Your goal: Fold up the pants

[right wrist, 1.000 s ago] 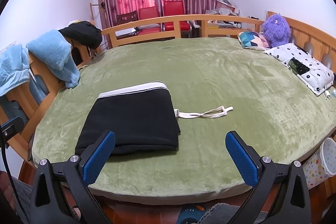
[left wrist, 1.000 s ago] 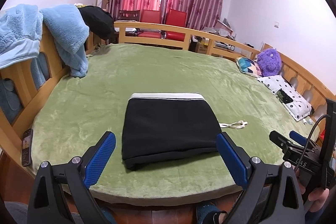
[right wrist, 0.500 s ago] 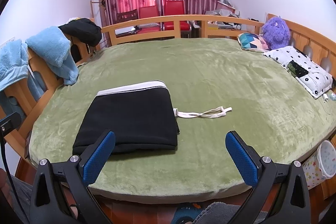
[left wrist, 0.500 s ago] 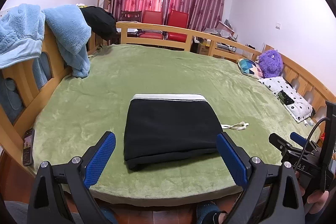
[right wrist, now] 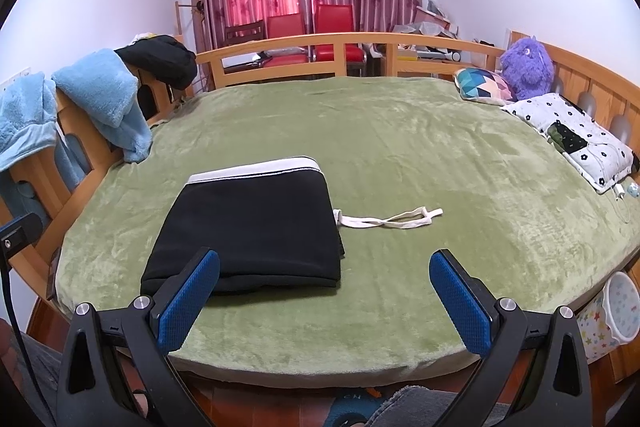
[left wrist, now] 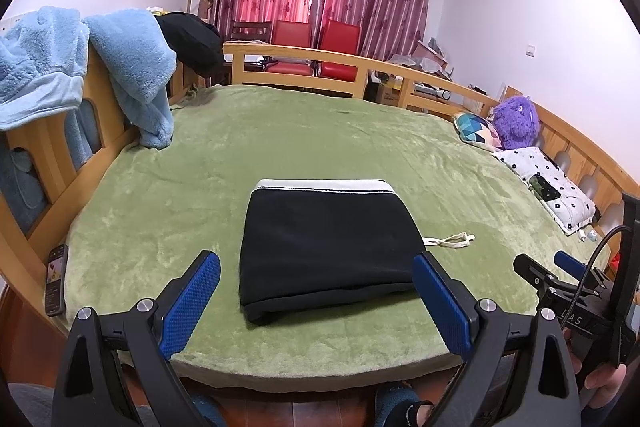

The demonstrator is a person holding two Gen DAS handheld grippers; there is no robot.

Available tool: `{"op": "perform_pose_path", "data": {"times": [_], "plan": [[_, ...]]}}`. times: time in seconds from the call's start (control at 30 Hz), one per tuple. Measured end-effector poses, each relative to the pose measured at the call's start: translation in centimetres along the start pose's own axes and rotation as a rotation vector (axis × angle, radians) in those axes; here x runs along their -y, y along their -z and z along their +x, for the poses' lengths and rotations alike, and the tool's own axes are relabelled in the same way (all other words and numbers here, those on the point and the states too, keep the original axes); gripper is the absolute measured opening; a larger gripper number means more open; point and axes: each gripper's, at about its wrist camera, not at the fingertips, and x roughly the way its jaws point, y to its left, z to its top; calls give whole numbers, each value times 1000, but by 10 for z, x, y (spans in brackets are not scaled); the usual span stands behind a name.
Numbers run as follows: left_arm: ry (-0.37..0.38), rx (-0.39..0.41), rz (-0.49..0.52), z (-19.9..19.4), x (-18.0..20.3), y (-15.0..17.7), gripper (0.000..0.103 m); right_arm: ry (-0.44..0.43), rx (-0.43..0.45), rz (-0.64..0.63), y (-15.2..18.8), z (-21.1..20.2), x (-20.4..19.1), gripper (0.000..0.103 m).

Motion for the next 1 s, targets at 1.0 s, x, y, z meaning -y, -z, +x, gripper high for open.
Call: {"op": "perform_pose_path", "data": {"times": [1.0], "plan": [[13,-18,30,13,19,-2,97,6,31,-23,2,-10,-2,103]]}}
